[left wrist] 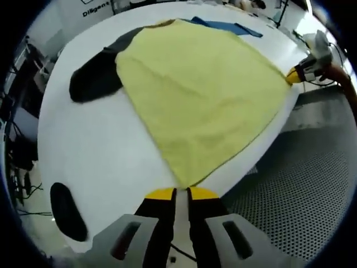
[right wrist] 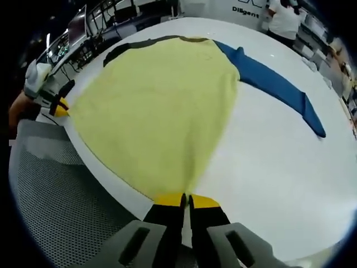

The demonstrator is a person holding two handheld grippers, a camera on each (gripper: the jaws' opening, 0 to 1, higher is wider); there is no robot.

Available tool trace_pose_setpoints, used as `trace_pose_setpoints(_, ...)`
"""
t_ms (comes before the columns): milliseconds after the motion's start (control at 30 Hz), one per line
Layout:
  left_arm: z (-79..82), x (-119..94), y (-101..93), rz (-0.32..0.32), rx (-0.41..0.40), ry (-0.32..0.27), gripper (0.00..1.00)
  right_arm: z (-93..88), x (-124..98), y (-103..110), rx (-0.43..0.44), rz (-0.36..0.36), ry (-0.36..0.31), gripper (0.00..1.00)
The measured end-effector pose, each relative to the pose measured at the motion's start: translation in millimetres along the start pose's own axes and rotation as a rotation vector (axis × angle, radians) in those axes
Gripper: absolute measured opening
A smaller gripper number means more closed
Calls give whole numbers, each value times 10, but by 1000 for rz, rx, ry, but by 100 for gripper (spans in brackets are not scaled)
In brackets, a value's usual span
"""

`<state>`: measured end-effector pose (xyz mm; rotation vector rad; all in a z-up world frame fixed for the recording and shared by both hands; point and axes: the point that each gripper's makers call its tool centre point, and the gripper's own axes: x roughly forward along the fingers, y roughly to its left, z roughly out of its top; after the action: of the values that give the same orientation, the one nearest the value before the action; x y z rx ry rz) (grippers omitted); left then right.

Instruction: Fold the garment on the visible template until the final outline fits inside the template.

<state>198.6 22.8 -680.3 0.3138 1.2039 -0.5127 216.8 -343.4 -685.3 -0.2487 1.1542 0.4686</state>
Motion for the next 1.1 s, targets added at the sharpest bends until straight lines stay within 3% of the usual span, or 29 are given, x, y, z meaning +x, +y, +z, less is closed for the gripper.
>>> trace_pose_setpoints(133,15,-3,-12,-3,-15,-12,18,-1,-3,-7,7,7,-2,0)
trace_pose_setpoints(233,45,-14,15,13,-11,-26,33,-1,-8,-27,15,3,-10,1)
trace_pose_setpoints(333,99,-60,64,20,-30,-50,39,8,-21,-53,27,-4,-22,11)
trace_pose_setpoints(433,241,-118,124,11,-76,-118,47,95,-48,-43,63,13,-74,23)
trace_pose_setpoints(500,359,-169,211,37,-108,-177,56,157,-68,-34,97,30,-105,28)
trace_pose_setpoints(600,450,-235,310,65,-136,-211,65,277,-103,-28,117,49,-166,39)
trace_pose_setpoints(733,609,-324,427,97,-142,-270,77,479,-190,20,157,93,-262,59)
trace_pose_setpoints(867,760,-394,505,110,-142,-323,91,593,-258,3,168,109,-307,70)
trace_pose_setpoints(1100,1046,-480,588,121,-96,-363,94,824,-357,-85,174,127,-361,73)
